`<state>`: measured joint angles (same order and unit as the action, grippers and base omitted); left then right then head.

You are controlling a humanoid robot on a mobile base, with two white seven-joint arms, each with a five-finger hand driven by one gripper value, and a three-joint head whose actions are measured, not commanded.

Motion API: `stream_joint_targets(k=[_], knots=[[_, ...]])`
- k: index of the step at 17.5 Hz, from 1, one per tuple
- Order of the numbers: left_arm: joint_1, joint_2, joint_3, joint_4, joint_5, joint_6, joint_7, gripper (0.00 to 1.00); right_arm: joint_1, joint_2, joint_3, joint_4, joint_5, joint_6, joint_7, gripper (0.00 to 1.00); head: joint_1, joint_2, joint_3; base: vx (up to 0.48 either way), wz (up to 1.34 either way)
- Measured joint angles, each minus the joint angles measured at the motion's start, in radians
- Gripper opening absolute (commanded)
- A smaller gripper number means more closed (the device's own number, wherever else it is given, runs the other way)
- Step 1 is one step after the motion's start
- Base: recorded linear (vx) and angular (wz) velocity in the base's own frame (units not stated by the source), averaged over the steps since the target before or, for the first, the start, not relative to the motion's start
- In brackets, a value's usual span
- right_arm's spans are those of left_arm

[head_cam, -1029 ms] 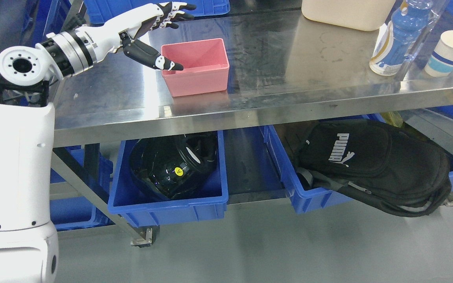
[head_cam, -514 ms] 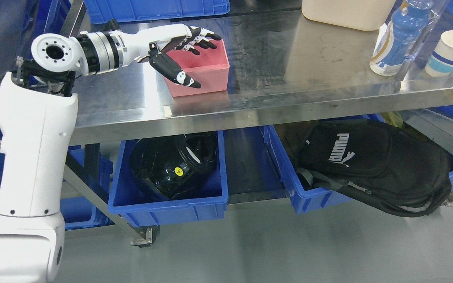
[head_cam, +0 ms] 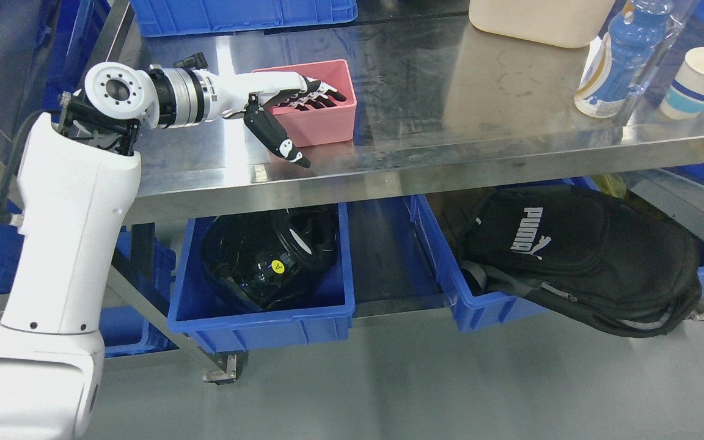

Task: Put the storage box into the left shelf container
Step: 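Hook the left hand fingers over the pink box's near rim and grip, then lift the pink box off the table with the left hand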

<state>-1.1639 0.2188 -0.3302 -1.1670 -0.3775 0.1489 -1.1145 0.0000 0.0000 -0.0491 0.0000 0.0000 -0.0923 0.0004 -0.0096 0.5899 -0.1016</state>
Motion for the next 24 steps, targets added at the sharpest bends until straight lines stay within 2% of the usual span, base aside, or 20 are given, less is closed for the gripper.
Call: stream_joint_targets(k=[2,4,6,7,8,9,12,15,24], knots=[[-0.001,0.002,-0.007,0.012,-0.018,0.0,0.0,0.93,0.0,0.0,0.0,0.0,0.0,0.0,0.0,1.0,0.0,0.0,0.0,0.0,0.0],[-0.002,0.002,-0.012,0.026,-0.029,0.0,0.0,0.85,0.0,0.0,0.0,0.0,0.0,0.0,0.0,1.0,0.0,0.0,0.0,0.0,0.0],[-0.003,0.001,-0.016,0.041,-0.037,-0.005,0.006,0.68,0.0,0.0,0.0,0.0,0.0,0.0,0.0,1.0,0.0,0.0,0.0,0.0,0.0],[-0.004,-0.002,-0.016,0.05,-0.039,-0.008,0.011,0.58,0.0,0.0,0.0,0.0,0.0,0.0,0.0,1.0,0.0,0.0,0.0,0.0,0.0],[-0.004,-0.006,-0.014,0.058,-0.042,-0.009,0.018,0.43,0.0,0.0,0.0,0.0,0.0,0.0,0.0,1.0,0.0,0.0,0.0,0.0,0.0],[-0.005,-0.011,-0.009,0.066,-0.044,-0.011,0.025,0.34,0.0,0.0,0.0,0.0,0.0,0.0,0.0,1.0,0.0,0.0,0.0,0.0,0.0],[-0.003,-0.029,0.02,0.089,-0.047,-0.048,0.036,0.15,0.0,0.0,0.0,0.0,0.0,0.0,0.0,1.0,0.0,0.0,0.0,0.0,0.0],[-0.001,-0.046,0.051,0.111,-0.049,-0.11,0.036,0.02,0.0,0.0,0.0,0.0,0.0,0.0,0.0,1.0,0.0,0.0,0.0,0.0,0.0],[-0.019,-0.086,0.167,0.149,-0.047,-0.333,0.102,0.01,0.0,0.0,0.0,0.0,0.0,0.0,0.0,1.0,0.0,0.0,0.0,0.0,0.0]])
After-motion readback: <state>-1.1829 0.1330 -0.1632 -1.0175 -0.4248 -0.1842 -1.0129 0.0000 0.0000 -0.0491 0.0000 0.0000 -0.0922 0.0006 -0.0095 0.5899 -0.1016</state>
